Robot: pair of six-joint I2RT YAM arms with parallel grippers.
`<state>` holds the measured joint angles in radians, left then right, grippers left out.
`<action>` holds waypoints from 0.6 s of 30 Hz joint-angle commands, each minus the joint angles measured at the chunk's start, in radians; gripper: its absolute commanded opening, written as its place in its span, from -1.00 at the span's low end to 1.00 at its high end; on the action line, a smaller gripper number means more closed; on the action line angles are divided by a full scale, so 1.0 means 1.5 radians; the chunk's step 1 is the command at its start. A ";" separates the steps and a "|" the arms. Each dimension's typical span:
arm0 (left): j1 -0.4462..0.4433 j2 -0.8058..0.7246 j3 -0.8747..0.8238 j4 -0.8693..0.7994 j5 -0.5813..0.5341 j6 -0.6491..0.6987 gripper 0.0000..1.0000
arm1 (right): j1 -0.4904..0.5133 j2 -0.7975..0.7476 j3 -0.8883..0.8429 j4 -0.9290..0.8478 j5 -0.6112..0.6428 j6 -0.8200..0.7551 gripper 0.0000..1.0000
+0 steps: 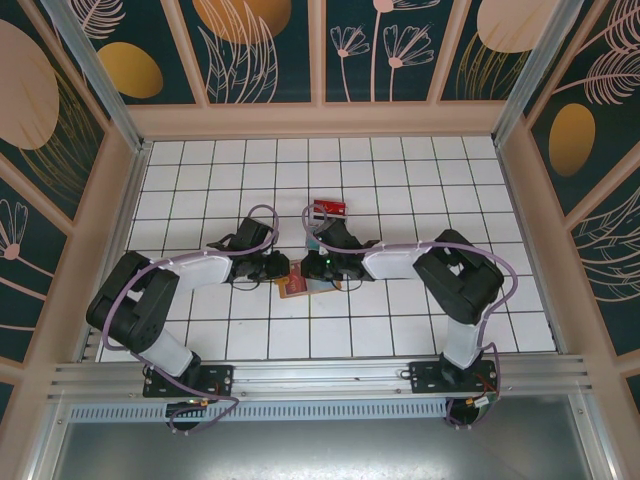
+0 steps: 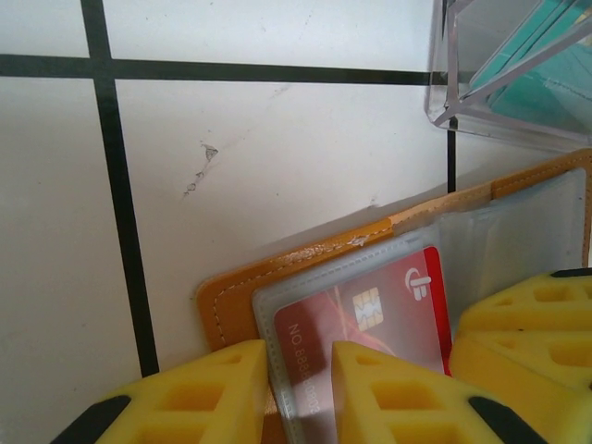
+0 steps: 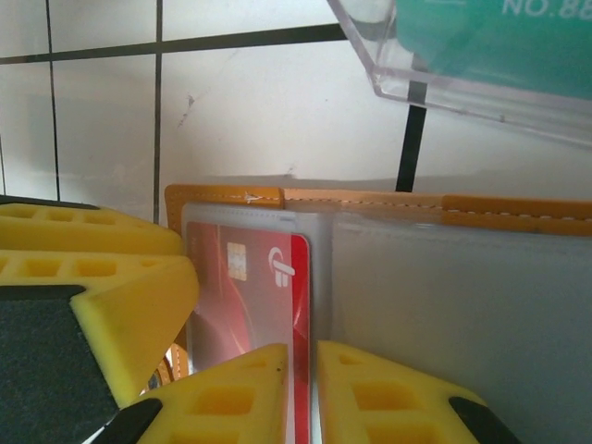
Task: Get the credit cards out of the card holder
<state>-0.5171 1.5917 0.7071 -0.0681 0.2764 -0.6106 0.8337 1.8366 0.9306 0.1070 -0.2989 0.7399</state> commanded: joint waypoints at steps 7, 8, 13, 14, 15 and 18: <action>0.001 0.008 -0.015 0.002 0.018 -0.012 -0.47 | -0.001 0.025 0.009 0.018 -0.029 0.014 -0.70; 0.001 0.008 -0.016 0.003 0.019 -0.013 -0.47 | -0.002 0.026 0.008 0.019 -0.032 0.014 -0.74; 0.000 0.004 -0.018 0.000 0.011 -0.014 -0.51 | -0.005 0.011 -0.007 0.021 -0.022 0.019 -1.00; 0.000 0.004 -0.018 -0.002 0.006 -0.014 -0.57 | -0.006 0.006 -0.012 0.022 -0.019 0.020 -1.00; 0.000 0.004 -0.017 -0.006 0.000 -0.014 -0.63 | -0.008 -0.002 -0.019 0.024 -0.016 0.023 -1.00; 0.000 0.011 -0.014 -0.018 -0.014 -0.016 -0.94 | -0.015 -0.016 -0.036 0.030 -0.011 0.029 -1.00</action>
<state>-0.5125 1.5917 0.6998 -0.0628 0.2600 -0.6369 0.8234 1.8458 0.9108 0.1459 -0.3241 0.7685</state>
